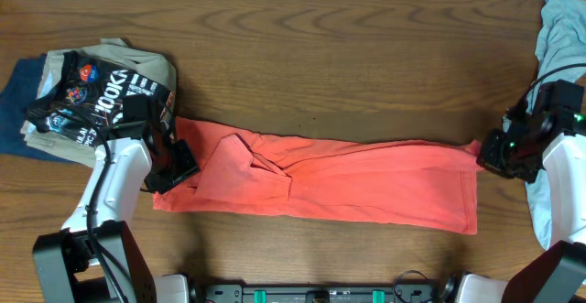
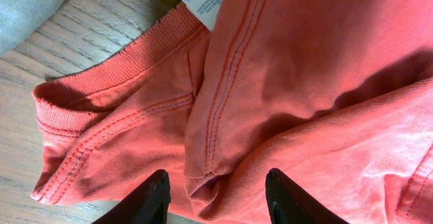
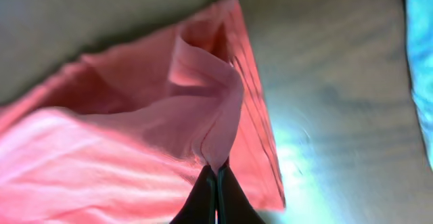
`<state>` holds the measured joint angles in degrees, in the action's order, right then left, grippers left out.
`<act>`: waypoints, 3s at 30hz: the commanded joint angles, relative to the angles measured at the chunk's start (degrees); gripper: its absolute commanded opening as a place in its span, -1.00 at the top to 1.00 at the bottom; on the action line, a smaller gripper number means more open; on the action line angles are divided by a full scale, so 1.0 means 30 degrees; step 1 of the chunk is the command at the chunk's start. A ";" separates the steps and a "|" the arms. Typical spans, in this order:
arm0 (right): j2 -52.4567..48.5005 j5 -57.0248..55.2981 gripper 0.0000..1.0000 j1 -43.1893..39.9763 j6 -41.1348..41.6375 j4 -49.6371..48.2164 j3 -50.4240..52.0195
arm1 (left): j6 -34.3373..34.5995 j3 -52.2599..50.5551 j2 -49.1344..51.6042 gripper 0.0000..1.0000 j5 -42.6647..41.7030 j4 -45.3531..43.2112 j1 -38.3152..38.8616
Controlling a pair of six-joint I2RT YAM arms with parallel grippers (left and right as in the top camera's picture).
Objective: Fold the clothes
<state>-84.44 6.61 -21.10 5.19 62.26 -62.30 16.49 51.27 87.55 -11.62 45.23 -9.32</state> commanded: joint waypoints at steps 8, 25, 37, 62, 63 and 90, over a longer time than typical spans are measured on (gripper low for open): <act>0.0182 -0.4656 0.98 -0.0233 0.2506 0.0729 0.1523 | -0.0109 -0.0146 0.0073 0.05 0.0117 0.0124 -0.0080; 0.0182 -0.6062 0.81 -0.0248 0.3971 0.0597 0.2222 | -0.0109 -0.0146 0.0073 0.04 0.0117 0.0117 -0.0080; 0.0087 -0.0729 -0.35 -0.0248 -0.0838 -0.1122 0.2288 | -0.0109 -0.0146 0.0073 0.03 0.0117 0.0051 -0.0080; -0.6900 -0.0736 -0.54 -0.0197 -0.2412 -0.2484 0.2331 | -0.0109 -0.0146 0.0073 0.03 0.0117 0.0044 -0.0080; -0.7198 -0.0576 -0.51 -0.0189 -0.2412 -0.2484 0.2331 | -0.0109 -0.0146 0.0073 0.03 0.0117 0.0044 -0.0080; -0.7635 -0.1355 0.97 -0.0692 -0.1632 -0.0342 -0.5260 | -0.0102 -0.0138 0.0073 0.03 -0.1821 -0.0240 -0.0080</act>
<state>-107.31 3.49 -22.92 -0.56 60.47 -75.42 16.47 51.24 87.55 -14.46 44.66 -9.32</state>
